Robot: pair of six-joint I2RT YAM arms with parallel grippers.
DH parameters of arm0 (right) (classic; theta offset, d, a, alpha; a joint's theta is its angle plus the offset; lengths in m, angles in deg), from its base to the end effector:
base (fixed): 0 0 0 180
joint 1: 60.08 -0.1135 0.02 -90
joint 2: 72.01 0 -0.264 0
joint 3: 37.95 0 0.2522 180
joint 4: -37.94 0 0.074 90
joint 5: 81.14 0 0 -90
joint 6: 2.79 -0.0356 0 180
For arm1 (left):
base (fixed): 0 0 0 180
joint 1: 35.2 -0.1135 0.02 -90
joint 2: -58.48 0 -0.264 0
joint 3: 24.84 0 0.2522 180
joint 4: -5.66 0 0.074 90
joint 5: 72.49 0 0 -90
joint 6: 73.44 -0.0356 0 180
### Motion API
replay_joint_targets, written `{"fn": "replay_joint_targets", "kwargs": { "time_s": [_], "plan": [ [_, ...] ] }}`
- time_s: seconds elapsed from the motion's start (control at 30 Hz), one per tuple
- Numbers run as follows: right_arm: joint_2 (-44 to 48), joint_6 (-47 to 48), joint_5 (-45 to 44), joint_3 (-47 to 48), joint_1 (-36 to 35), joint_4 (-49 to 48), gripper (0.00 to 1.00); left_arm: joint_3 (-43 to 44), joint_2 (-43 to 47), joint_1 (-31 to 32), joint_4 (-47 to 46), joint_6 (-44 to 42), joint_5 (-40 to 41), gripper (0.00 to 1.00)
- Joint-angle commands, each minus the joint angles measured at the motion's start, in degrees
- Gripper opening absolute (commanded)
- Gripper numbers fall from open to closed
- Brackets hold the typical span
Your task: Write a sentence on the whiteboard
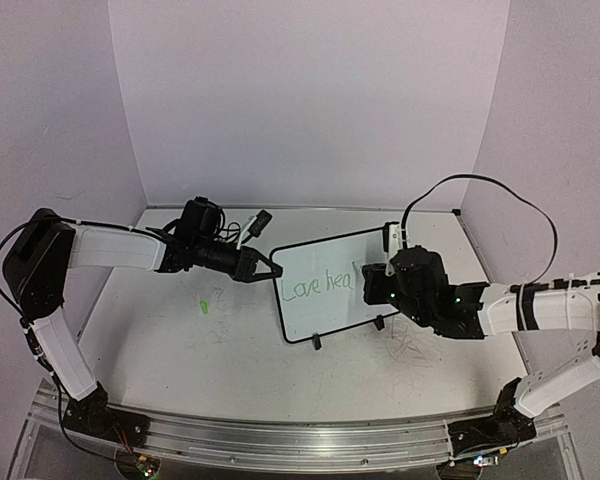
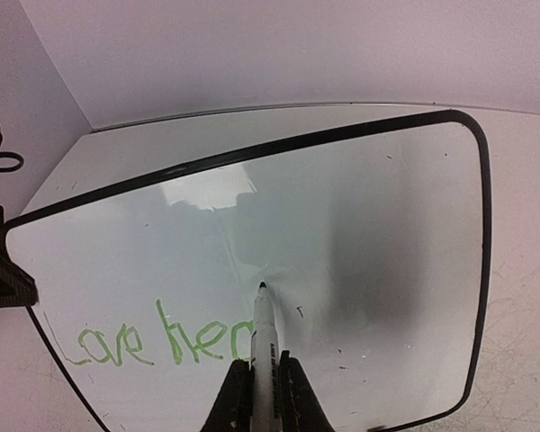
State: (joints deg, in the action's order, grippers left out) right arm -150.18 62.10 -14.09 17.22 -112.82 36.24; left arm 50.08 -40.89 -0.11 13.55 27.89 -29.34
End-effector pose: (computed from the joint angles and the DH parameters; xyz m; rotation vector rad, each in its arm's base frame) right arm 0.1912 0.2284 0.2346 -0.2007 1.9368 0.5236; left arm 0.2925 -0.2372 0.2170 0.9518 2.0142 -1.3329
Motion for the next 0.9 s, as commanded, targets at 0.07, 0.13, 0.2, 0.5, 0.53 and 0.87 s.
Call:
{"fn": "replay_joint_targets", "kwargs": {
  "time_s": [0.07,0.13,0.2,0.5,0.53,0.87],
  "plan": [
    [-1.73,0.97,-1.33,2.5,0.31,-1.53,0.0,1.86,1.99,0.15,2.01,-0.26,-1.62,0.0],
    [-1.97,1.2,-1.31,2.77,0.31,-1.8,0.0,1.86,2.05,0.17,2.04,-0.26,-1.57,0.0],
    [-2.14,1.44,-1.31,2.97,0.27,-1.85,0.0,1.87,2.08,0.16,2.02,-0.26,-1.52,0.0],
    [-1.81,0.59,-0.5,1.28,0.29,-1.03,0.0,1.92,2.04,0.15,2.02,-0.26,-1.69,0.0],
    [-1.8,0.48,-0.36,1.12,0.33,-0.83,0.0,1.96,2.0,0.15,2.06,-0.26,-1.73,0.0],
    [-0.98,-1.2,1.08,-0.92,0.31,-0.45,0.0,1.94,1.87,0.15,2.05,-0.25,-1.72,0.0]
  ]
}}
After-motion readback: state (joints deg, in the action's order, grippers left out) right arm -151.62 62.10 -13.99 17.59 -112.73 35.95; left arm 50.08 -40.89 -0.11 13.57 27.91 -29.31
